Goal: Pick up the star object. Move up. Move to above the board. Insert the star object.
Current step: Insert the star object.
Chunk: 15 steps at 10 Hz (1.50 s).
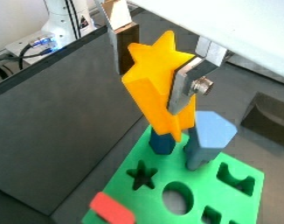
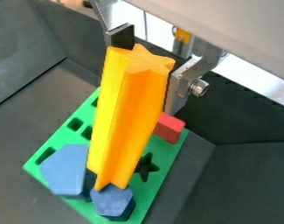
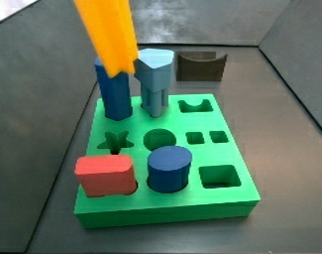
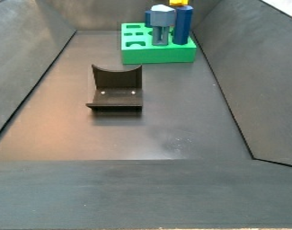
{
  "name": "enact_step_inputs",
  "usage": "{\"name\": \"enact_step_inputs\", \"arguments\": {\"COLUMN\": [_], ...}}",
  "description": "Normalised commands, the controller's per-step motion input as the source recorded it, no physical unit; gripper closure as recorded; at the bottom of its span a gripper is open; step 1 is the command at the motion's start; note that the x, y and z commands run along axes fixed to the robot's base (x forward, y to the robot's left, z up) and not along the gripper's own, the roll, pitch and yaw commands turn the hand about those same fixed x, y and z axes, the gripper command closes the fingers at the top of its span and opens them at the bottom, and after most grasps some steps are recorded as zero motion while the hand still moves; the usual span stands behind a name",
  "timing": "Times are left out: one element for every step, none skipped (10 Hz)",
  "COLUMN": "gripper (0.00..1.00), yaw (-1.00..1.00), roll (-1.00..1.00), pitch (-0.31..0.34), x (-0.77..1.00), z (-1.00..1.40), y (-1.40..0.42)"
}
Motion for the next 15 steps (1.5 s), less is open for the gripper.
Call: {"name": "enact_step_inputs", "arguments": {"gripper": [1.0, 1.0, 1.0, 1.0, 1.0, 1.0, 1.0, 1.0, 1.0, 1.0, 1.0, 1.0, 1.0, 1.0, 1.0], "yaw": [-0.1, -0.07, -0.07, -0.08, -0.11, -0.22, -0.62, -1.0, -1.0, -1.0, -0.71, 0.0, -0.52, -0.95, -0.63], "roll": [0.0, 0.0, 0.0, 0.0, 0.0, -0.01, -0.05, -0.03, 0.0, 0.0, -0.08, 0.0, 0.0, 0.0, 0.0], "pitch": [-0.043, -0.014, -0.011, -0.019, -0.004, -0.006, 0.0, 0.0, 0.0, 0.0, 0.067, 0.0, 0.026, 0.08, 0.053], "x": [0.0, 0.0, 0.0, -0.03, -0.01, -0.05, -0.1, -0.09, -0.05, -0.05, -0.1, 0.0, -0.05, 0.0, 0.0], "z": [0.0, 0.0, 0.0, 0.0, 0.0, -0.32, -0.79, -0.94, -0.9, -0.89, -0.41, 0.0, -0.41, -0.55, -0.2], "y": [-0.33, -0.29, -0.27, -0.26, -0.25, -0.21, -0.01, 0.0, 0.0, 0.0, 0.05, 0.03, -0.01, -0.05, 0.0]}}
